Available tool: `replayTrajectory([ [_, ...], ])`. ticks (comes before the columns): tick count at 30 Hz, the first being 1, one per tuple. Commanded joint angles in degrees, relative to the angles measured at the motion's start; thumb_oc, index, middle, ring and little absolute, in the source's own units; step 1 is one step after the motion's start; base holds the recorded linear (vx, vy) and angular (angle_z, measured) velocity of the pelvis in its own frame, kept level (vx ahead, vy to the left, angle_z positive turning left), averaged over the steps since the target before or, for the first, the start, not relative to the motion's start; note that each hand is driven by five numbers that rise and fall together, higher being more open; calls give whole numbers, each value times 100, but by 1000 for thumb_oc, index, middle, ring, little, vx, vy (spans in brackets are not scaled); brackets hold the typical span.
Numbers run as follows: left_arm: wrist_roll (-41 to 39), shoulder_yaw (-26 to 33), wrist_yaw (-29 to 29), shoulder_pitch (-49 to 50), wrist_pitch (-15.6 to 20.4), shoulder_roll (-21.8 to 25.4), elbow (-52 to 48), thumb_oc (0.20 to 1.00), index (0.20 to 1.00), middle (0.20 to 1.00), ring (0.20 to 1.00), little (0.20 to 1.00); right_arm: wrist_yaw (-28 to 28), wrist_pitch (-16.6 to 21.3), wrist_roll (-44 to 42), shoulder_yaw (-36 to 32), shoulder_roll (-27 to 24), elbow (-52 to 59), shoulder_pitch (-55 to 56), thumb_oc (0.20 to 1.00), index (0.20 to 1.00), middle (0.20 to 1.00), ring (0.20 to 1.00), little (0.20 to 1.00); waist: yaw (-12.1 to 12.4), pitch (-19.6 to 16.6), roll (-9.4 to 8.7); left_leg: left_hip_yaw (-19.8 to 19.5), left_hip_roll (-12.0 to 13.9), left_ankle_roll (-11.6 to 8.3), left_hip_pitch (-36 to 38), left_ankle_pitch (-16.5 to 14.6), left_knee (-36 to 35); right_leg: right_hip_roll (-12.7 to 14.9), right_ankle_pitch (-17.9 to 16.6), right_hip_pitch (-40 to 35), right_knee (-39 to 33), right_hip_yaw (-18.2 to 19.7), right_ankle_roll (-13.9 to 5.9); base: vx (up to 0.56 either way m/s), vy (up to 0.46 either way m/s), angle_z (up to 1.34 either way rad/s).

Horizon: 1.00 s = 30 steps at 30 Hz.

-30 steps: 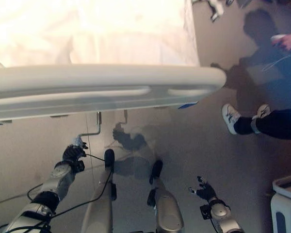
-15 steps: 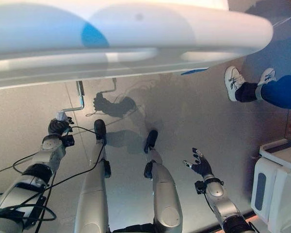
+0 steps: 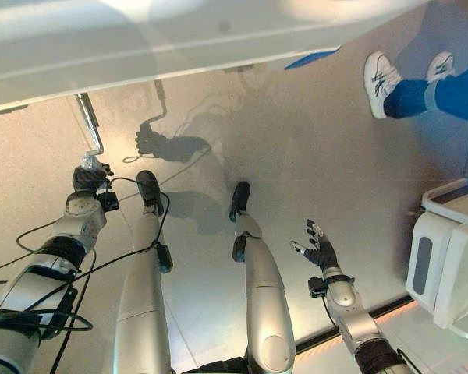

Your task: Raise the hospital bed

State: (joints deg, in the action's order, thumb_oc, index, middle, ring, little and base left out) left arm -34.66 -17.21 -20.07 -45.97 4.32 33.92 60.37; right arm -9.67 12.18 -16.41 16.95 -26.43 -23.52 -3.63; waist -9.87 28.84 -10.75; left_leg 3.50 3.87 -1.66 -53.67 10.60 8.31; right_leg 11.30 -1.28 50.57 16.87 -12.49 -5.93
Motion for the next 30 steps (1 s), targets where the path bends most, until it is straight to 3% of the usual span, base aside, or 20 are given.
replayTrajectory([
  [1, 314, -35, -129, -763, 314, 131, -47, 200, 200, 200, 200, 200, -150, 232, -140, 152, -379, 589, 376, 1000, 1000, 1000, 1000, 1000, -210, 36, 98, 173, -53, 145, -128, -958, 966, -134, -743, 403, -128, 211, -205, -21, -207, 0],
  [2, 344, -103, -197, -988, 335, -13, 17, 200, 200, 200, 200, 200, -259, 316, -127, 224, -460, 827, 343, 1000, 1000, 1000, 1000, 1000, -347, 92, 48, 332, 66, 101, -254, -967, 1051, -266, -713, 719, -17, 361, -191, -21, -208, -1],
  [13, 313, -174, -260, -1335, 388, -314, 76, 200, 200, 200, 200, 200, -340, 420, -87, 245, -621, 1053, 366, 1000, 1000, 1000, 1000, 1000, -609, 95, 119, 648, 101, 17, -227, -907, 802, -458, -726, 986, -115, 556, -174, -8, -63, -22],
  [30, 253, -423, -281, -1627, 493, -462, -38, 200, 200, 200, 200, 200, -394, 511, -31, 282, -641, 923, 460, 1000, 1000, 1000, 1000, 1000, -624, 96, 252, 730, -22, 25, -358, -780, 499, -473, -876, 1147, -380, 535, -155, -8, -17, -2],
])
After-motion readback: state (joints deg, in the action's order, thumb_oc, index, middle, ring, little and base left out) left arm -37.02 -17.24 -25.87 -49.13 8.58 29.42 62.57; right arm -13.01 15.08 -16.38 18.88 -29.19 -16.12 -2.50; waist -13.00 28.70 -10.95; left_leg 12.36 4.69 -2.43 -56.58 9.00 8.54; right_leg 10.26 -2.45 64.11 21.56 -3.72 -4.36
